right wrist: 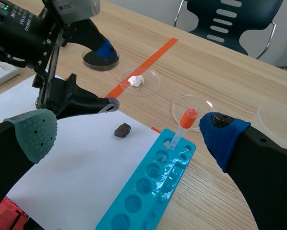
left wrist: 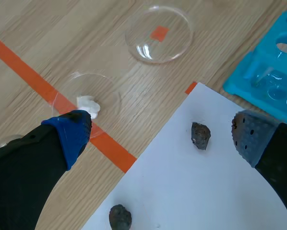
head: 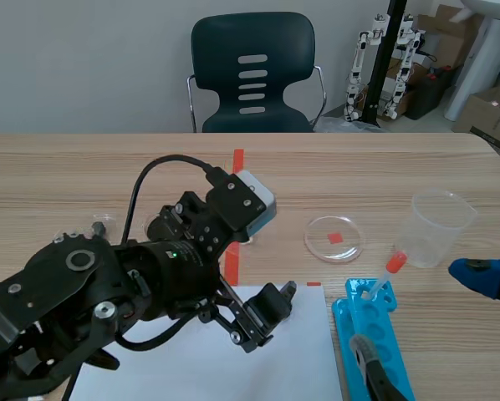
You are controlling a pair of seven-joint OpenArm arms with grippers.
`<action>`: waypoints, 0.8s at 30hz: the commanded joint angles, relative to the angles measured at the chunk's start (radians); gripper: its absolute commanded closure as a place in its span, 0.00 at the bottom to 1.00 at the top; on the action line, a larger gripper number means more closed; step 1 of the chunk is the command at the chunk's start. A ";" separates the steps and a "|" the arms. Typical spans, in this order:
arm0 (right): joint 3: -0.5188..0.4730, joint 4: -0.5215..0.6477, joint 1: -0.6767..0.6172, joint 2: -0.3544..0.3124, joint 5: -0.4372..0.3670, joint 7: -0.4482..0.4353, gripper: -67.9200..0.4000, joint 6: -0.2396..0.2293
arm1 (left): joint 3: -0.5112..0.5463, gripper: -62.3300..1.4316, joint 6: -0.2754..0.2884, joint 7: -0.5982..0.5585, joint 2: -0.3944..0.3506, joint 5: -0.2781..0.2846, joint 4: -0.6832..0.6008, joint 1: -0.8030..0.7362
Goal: Return to the home posture
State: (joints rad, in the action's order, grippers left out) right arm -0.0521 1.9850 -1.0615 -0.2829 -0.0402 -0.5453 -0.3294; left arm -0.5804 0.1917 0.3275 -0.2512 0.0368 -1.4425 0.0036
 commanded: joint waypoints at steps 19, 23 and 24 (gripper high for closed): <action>-0.006 0.011 0.000 -0.005 -0.008 -0.014 0.08 0.003 | 0.644 0.01 0.231 -0.400 -0.215 0.075 -0.378 -0.654; -0.006 0.011 0.000 -0.005 -0.008 -0.014 0.08 0.003 | 0.715 0.01 0.230 -0.456 -0.209 0.075 -0.438 -0.761; -0.006 0.011 0.000 -0.005 -0.008 -0.014 0.08 0.003 | 0.731 0.01 0.230 -0.469 -0.205 0.075 -0.452 -0.782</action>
State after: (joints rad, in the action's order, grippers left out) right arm -0.0521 1.9850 -1.0611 -0.2829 -0.0402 -0.5453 -0.3290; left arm 0.1471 0.4213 -0.1131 -0.4690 0.1024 -1.8687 -0.7731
